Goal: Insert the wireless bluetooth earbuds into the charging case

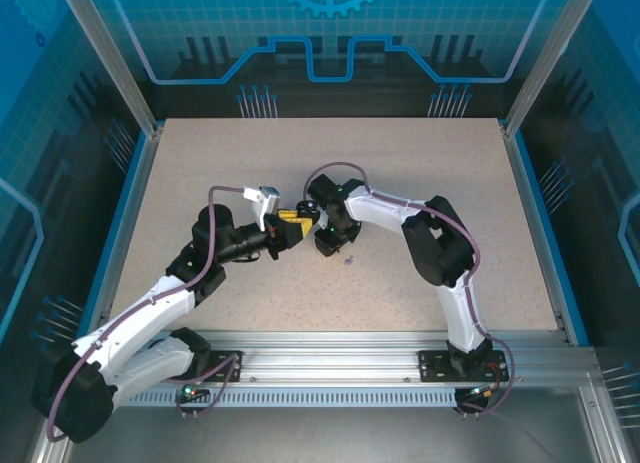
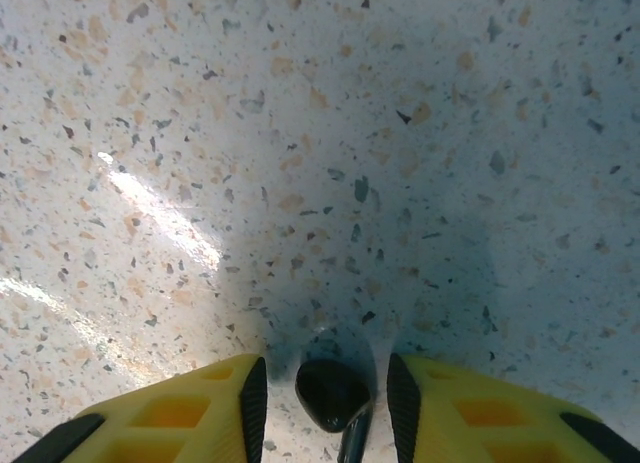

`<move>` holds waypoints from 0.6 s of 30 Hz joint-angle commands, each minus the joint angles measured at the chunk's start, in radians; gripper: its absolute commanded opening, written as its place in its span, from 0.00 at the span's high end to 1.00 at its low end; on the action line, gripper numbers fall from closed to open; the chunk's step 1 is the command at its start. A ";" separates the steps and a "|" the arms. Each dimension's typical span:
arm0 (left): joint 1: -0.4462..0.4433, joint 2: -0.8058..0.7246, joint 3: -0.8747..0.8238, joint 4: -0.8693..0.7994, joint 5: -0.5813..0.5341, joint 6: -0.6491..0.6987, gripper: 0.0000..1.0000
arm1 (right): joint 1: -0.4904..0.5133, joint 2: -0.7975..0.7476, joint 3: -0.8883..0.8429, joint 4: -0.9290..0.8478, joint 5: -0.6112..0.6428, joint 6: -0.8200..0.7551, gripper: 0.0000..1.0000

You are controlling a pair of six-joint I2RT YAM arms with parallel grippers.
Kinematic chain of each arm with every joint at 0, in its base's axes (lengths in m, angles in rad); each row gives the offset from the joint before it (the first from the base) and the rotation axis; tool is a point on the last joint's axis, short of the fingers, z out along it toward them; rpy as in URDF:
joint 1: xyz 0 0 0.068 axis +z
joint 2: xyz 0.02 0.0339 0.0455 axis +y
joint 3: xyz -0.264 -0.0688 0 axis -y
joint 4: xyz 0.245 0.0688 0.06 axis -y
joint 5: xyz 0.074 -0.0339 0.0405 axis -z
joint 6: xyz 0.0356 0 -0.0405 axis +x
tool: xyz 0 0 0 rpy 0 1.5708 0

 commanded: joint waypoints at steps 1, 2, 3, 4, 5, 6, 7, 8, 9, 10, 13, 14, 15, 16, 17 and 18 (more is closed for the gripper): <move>0.001 -0.021 -0.005 0.007 -0.016 -0.005 0.97 | 0.023 0.029 0.017 -0.042 0.031 0.007 0.61; 0.001 -0.022 -0.005 0.007 -0.016 -0.005 0.97 | 0.024 0.029 0.018 -0.043 0.034 0.007 0.61; 0.001 -0.020 -0.006 0.008 -0.016 -0.005 0.97 | 0.025 0.030 0.017 -0.045 0.039 0.008 0.61; 0.001 -0.021 -0.007 0.007 -0.017 -0.005 0.97 | 0.025 0.032 0.018 -0.046 0.042 0.007 0.62; 0.001 -0.022 -0.007 0.007 -0.017 -0.005 0.97 | 0.025 0.035 0.020 -0.048 0.047 0.006 0.64; 0.001 -0.021 -0.007 0.007 -0.017 -0.005 0.97 | 0.026 0.037 0.021 -0.049 0.049 0.007 0.65; 0.001 -0.022 -0.007 0.008 -0.018 -0.005 0.97 | 0.026 0.039 0.022 -0.049 0.052 0.008 0.66; 0.001 -0.022 -0.007 0.008 -0.018 -0.005 0.97 | 0.025 0.039 0.020 -0.050 0.055 0.007 0.67; 0.001 -0.021 -0.007 0.007 -0.017 -0.005 0.97 | 0.026 0.039 0.019 -0.049 0.055 0.008 0.68; 0.001 -0.021 -0.007 0.007 -0.018 -0.005 0.97 | 0.026 0.038 0.018 -0.046 0.059 0.011 0.69; 0.001 -0.022 -0.007 0.007 -0.018 -0.005 0.97 | 0.023 0.028 0.013 -0.034 0.063 0.022 0.70; 0.001 -0.020 -0.007 0.004 -0.018 -0.005 0.97 | 0.020 0.023 0.010 -0.029 0.057 0.026 0.70; 0.001 -0.020 -0.007 0.003 -0.018 -0.005 0.97 | 0.018 0.019 0.007 -0.023 0.051 0.028 0.71; 0.001 -0.020 -0.007 0.001 -0.019 -0.003 0.97 | 0.013 0.013 0.004 -0.015 0.045 0.032 0.71; 0.001 -0.020 -0.007 -0.001 -0.020 -0.004 0.97 | 0.009 0.006 -0.002 -0.009 0.041 0.038 0.71; 0.001 -0.020 -0.006 -0.003 -0.020 -0.003 0.97 | 0.005 0.000 -0.005 -0.001 0.037 0.043 0.72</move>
